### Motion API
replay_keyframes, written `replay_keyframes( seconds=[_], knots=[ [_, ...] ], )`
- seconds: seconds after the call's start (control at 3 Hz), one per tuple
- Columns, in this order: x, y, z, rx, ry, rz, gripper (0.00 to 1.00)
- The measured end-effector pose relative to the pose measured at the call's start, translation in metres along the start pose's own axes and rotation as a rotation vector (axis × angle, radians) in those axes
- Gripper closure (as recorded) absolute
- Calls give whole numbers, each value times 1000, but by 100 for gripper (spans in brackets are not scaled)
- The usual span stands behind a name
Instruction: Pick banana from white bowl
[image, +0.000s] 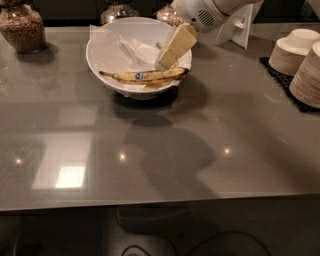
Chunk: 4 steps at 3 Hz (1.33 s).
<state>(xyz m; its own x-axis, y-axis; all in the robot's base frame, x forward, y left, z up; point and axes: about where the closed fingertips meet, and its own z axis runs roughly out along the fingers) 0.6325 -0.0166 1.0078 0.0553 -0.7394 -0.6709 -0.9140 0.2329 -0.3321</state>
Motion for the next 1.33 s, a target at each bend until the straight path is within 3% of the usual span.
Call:
replay_keyframes(
  seconds=[0.67, 1.0, 1.33],
  knots=[
    [-1, -2, 6, 1, 10, -20, 0],
    [-6, -5, 37, -13, 37, -67, 4],
    [-4, -3, 65, -34, 87, -101, 23]
  ],
)
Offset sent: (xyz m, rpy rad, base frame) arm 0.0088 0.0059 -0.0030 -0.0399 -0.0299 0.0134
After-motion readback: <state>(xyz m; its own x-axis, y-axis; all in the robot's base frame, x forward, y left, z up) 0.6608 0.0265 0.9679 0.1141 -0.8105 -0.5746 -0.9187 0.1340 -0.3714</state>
